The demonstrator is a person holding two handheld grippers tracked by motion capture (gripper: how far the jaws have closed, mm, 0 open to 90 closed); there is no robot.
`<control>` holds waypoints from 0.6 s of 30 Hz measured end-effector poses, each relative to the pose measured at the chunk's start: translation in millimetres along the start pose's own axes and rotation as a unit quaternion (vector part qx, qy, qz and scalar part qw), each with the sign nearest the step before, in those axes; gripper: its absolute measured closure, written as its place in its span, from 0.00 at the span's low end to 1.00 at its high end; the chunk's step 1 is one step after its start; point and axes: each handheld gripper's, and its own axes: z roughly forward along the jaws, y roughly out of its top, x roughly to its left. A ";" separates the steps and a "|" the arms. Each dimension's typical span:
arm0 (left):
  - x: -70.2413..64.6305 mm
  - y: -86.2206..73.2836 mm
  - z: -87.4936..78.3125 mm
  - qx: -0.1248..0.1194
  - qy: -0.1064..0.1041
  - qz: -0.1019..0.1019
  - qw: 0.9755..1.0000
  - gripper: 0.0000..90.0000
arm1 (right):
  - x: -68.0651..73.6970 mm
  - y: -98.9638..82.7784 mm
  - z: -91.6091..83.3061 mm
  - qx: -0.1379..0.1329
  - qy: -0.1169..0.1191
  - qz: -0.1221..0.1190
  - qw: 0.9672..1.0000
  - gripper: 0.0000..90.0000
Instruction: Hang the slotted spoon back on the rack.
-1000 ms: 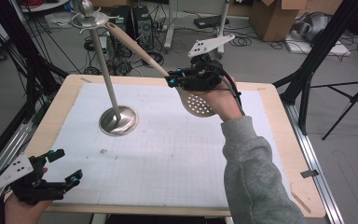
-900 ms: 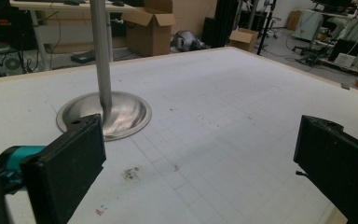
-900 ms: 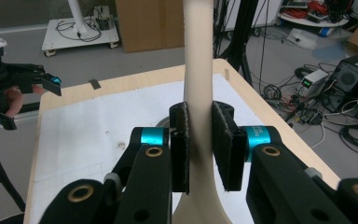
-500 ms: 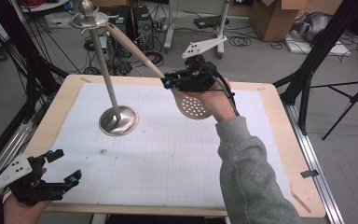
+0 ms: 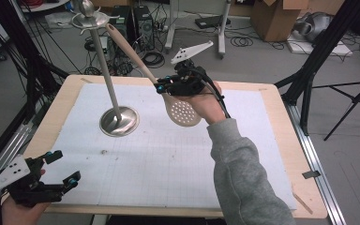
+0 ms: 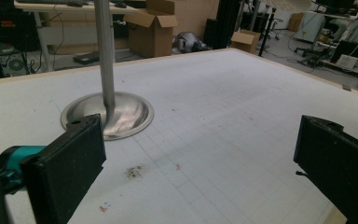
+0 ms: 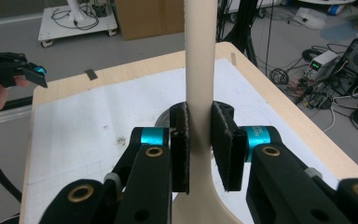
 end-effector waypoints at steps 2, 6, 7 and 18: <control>0.1 0.2 -0.9 0.000 0.000 0.000 1.000 0.03 | 0.8 0.9 4.0 0.005 -0.004 -0.003 1.000 0.87; -0.2 0.6 -1.3 -0.002 0.001 -0.001 1.000 0.03 | 2.7 1.9 11.7 0.013 -0.009 -0.001 1.000 0.87; -0.2 0.5 -1.2 -0.002 0.000 -0.001 1.000 0.03 | 3.2 2.0 13.5 0.013 -0.010 0.000 1.000 0.87; 0.2 -0.1 -1.5 -0.001 0.000 -0.002 1.000 0.03 | 5.5 3.8 31.4 0.022 -0.011 0.002 1.000 0.87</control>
